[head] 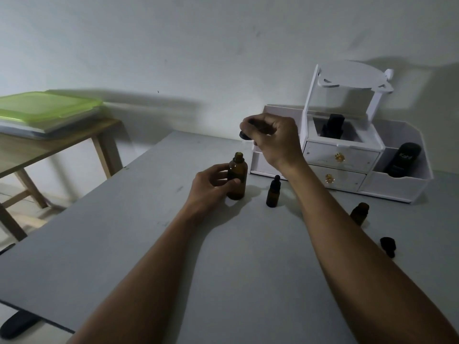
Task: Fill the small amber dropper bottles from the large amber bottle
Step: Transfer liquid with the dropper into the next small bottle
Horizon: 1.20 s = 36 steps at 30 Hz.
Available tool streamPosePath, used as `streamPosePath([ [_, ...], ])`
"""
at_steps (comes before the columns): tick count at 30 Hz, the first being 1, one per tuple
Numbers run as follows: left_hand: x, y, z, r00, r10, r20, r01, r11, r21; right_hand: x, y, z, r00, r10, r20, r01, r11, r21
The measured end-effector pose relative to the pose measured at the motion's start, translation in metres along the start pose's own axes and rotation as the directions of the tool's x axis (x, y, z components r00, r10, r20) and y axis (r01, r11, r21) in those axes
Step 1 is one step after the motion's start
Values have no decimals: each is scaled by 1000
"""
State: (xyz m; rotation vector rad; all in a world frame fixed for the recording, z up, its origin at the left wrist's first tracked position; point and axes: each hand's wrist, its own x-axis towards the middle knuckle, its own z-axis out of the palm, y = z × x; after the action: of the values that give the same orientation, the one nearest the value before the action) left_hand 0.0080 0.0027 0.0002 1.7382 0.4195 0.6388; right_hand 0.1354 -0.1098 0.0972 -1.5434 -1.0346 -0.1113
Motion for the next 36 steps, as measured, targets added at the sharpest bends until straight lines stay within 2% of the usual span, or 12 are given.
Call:
streamPosePath([
  [4, -1, 0, 1, 1000, -3, -4, 2, 1000, -23, -6, 8, 10, 997, 6, 80, 0, 997, -74],
  [9, -1, 0, 1, 1000, 1, -9, -1, 999, -33, -8, 18, 16, 992, 61, 106, -46, 990, -135],
  [30, -3, 2, 1, 1000, 1, -4, -1, 1000, -5, -12, 15, 25, 1000, 18, -2, -18, 976, -218],
  [36, -6, 3, 1, 1000, 9, -16, -9, 1000, -16, -11, 11, 17, 998, 52, 17, -49, 987, -153],
])
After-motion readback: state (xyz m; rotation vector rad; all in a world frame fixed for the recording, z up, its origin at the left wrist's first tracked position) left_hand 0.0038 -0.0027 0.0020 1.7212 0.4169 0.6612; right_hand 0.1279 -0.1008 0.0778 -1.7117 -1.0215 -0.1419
